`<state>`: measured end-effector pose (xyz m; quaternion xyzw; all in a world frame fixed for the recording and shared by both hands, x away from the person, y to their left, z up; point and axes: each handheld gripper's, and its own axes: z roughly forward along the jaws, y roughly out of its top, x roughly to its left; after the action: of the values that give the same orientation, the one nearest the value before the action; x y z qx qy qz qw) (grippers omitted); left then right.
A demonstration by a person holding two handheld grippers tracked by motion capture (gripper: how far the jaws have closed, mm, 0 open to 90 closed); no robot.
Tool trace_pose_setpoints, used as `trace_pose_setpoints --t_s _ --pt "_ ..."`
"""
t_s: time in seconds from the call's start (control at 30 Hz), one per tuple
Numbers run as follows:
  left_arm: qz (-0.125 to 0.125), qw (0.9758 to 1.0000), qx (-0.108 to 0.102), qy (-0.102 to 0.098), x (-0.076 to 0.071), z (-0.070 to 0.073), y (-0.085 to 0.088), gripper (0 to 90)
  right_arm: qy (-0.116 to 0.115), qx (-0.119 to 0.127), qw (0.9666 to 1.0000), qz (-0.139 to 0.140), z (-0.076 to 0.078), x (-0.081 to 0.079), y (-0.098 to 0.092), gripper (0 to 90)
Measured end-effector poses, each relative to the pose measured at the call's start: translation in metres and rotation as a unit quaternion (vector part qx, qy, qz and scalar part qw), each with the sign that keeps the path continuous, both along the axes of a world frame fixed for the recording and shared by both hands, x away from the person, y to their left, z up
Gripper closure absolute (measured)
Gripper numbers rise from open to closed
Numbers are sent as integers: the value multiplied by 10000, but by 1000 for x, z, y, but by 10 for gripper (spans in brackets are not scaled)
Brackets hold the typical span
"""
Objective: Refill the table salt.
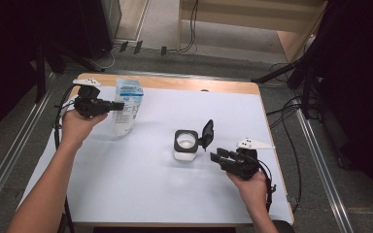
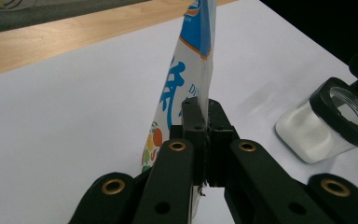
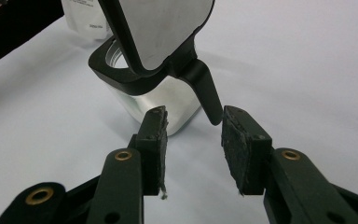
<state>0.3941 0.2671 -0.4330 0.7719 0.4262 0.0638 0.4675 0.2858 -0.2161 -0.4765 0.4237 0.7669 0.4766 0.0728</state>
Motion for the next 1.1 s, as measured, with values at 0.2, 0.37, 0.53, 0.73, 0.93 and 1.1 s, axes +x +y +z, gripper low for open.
trace_pose_setpoints --t_s 0.2,0.37,0.53,0.73,0.93,1.1 --pt "156 9999 -30 -30 -11 -5 11 900 7 -1 10000 5 -1 1 1 622" --pt "200 9998 27 -57 -21 -8 17 900 5 -4 10000 8 -1 2 2 622" --pt "191 9998 19 -34 -29 -11 18 897 24 14 10000 -14 -1 3 2 623" --pt "214 9998 -49 18 -37 -16 25 882 9 13 10000 -12 0 3 1 625" --pt "223 9997 -50 -3 -39 -18 24 850 28 -12 10000 -5 -1 3 3 628" --pt "199 9997 -116 -12 -40 -17 24 783 32 27 10000 -19 -2 4 1 631"
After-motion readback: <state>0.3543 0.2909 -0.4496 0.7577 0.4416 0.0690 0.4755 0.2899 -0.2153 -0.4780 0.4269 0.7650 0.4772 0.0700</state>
